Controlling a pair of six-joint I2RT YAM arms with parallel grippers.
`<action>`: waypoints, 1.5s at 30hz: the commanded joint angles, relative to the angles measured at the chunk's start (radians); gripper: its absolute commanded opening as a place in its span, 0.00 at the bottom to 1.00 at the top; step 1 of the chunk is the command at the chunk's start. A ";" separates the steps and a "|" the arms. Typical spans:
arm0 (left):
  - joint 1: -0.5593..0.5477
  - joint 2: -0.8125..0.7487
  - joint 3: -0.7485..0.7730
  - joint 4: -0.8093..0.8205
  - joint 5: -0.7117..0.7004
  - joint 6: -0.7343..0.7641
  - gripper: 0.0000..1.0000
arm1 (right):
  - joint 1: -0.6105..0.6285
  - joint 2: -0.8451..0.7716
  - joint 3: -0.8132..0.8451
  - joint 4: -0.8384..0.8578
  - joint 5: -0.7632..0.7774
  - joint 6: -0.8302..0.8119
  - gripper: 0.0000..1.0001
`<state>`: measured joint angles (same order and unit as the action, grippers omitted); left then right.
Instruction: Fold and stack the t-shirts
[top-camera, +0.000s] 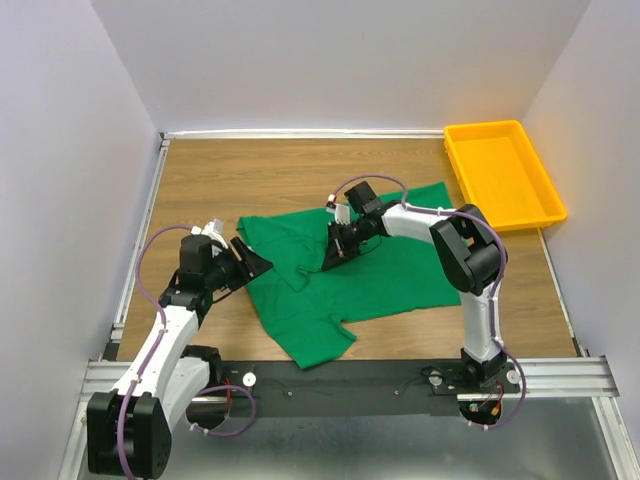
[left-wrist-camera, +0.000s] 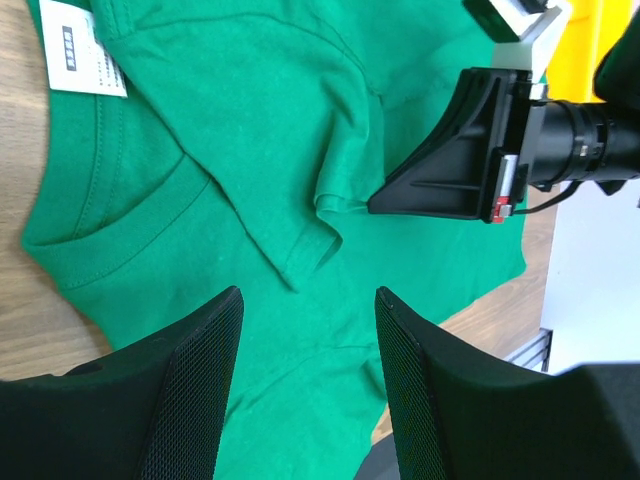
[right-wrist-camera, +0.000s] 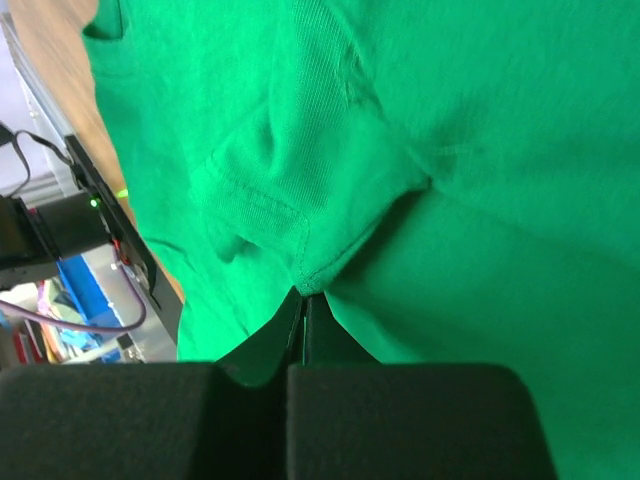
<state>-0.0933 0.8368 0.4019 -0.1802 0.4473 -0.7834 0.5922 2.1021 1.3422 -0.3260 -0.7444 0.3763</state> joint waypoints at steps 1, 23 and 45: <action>-0.014 0.018 0.031 0.018 0.034 0.030 0.63 | 0.011 -0.071 -0.031 0.008 0.045 -0.025 0.01; -0.140 0.126 0.063 0.044 0.021 0.047 0.63 | 0.001 -0.154 -0.088 -0.034 0.237 -0.140 0.01; -0.338 0.364 0.164 -0.050 -0.137 0.070 0.59 | -0.014 -0.143 -0.052 -0.071 0.306 -0.192 0.02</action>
<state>-0.3981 1.1694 0.5369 -0.1928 0.3653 -0.7261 0.5850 1.9575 1.2617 -0.3687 -0.4801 0.2066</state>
